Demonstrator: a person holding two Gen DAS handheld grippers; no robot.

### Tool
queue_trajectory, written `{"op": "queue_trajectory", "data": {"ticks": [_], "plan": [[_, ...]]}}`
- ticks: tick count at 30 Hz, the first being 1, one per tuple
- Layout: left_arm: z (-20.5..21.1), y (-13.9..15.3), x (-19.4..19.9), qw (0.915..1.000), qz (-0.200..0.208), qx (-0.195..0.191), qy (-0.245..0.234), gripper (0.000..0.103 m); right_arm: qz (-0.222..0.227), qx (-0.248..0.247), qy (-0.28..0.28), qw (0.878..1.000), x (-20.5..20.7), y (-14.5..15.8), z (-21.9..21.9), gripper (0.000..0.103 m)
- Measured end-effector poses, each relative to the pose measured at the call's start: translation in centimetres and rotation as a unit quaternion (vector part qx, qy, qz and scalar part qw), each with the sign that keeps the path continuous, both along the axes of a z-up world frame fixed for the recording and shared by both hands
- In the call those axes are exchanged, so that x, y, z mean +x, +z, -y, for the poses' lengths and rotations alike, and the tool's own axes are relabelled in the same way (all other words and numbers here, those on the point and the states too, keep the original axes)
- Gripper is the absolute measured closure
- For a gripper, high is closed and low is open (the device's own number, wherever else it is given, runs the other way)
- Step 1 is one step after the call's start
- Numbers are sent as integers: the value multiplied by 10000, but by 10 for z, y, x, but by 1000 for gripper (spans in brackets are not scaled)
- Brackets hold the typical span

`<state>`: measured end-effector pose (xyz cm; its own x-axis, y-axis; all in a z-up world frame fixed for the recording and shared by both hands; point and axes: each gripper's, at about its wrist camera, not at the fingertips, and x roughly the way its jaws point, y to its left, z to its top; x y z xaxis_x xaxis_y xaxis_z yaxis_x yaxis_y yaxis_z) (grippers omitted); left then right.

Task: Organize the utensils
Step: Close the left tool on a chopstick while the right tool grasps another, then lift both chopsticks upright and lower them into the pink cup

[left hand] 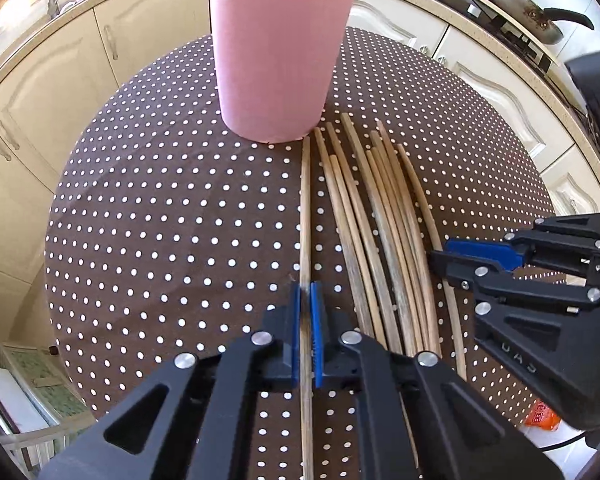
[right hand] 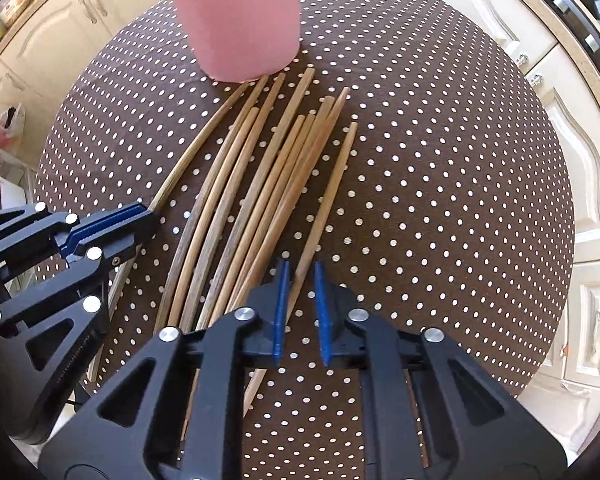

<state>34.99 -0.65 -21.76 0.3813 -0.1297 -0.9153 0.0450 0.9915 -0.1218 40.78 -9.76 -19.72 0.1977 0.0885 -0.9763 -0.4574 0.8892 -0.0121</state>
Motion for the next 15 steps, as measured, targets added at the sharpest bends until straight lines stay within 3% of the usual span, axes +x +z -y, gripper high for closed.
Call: {"op": "queue_trajectory", "data": {"ticks": [7,15], "plan": [[-17,-4,-3,9994,-65,-347,29,98,86,48,-25,9999,-17,0,-7,96],[-27,7,-32,9981,218,-549,-159,98,533,645,-223,9962,-41,17,26,98]]}}
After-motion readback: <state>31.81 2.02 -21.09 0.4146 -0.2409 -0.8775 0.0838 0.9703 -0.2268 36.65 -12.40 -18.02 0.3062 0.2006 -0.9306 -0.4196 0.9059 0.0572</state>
